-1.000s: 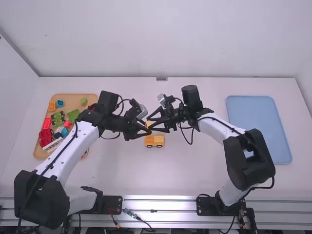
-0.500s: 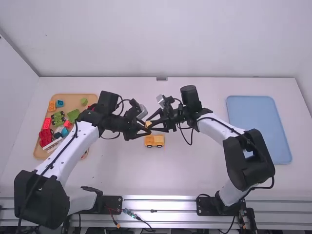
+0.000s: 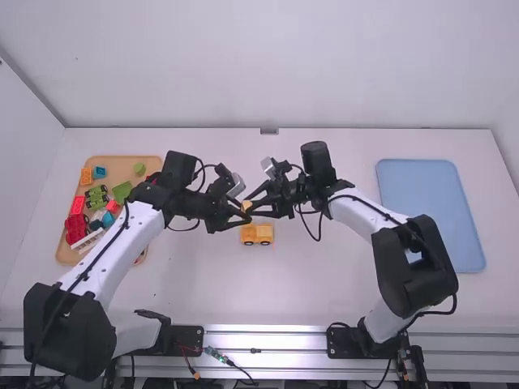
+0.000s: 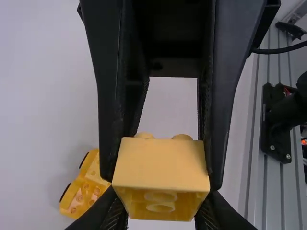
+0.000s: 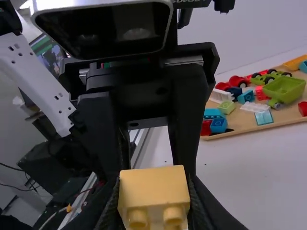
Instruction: Assemble lego blocks to make yellow taxi
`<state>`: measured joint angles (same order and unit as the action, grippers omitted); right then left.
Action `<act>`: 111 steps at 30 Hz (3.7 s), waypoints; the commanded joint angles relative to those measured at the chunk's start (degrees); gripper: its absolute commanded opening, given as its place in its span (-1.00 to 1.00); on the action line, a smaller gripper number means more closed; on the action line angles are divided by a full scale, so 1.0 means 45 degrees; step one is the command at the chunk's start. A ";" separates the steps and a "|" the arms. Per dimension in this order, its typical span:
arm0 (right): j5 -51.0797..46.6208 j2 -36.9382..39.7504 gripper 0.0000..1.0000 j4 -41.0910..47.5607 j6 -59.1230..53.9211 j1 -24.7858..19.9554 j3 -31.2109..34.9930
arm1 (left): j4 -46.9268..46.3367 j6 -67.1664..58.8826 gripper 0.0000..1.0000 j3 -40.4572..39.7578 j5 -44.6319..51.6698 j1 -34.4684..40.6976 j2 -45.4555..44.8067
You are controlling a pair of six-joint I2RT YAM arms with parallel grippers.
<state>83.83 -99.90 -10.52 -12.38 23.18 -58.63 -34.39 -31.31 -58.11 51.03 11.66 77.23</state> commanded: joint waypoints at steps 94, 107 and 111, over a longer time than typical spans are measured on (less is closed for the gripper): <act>-1.4712 0.0317 -0.70 1.2366 0.2501 -0.0738 -0.3997 | 0.4730 -0.1796 0.98 0.2230 -0.4537 0.0000 -0.0124; -1.6636 -0.0188 -0.73 1.2556 0.4804 -0.0641 -0.2511 | 0.4914 -0.1787 0.97 0.2230 -0.4532 0.0005 -0.0124; -1.6636 -0.1208 -0.73 1.2803 0.4935 -0.0665 -0.2686 | 0.4914 -0.1694 0.98 0.2230 -0.4527 0.0005 -0.0124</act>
<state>9.47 -101.78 46.50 8.73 20.27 -70.57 -12.19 -38.85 -48.73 29.54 11.68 77.23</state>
